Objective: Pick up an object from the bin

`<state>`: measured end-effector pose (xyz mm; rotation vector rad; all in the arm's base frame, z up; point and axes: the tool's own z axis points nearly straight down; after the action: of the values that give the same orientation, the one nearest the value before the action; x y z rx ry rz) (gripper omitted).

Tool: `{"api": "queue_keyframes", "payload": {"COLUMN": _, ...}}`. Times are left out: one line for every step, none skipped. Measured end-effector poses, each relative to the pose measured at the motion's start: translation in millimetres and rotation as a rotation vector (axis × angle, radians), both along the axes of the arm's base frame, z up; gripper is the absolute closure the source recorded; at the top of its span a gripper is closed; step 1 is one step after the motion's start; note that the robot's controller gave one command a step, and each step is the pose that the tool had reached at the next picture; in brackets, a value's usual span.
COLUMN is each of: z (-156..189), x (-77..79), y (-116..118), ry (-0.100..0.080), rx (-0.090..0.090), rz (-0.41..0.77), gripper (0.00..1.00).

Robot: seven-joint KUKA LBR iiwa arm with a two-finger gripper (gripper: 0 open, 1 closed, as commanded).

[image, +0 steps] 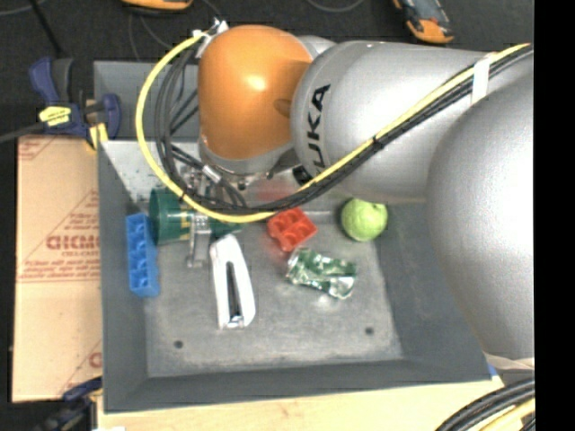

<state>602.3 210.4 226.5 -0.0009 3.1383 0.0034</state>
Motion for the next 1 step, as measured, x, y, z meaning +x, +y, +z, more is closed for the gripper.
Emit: {"api": "queue_keyframes", "payload": {"z": -34.3, "x": 25.0, "y": -23.3, "ry": -0.002, "rx": 0.000, "rz": 0.014, "gripper": 0.00}}
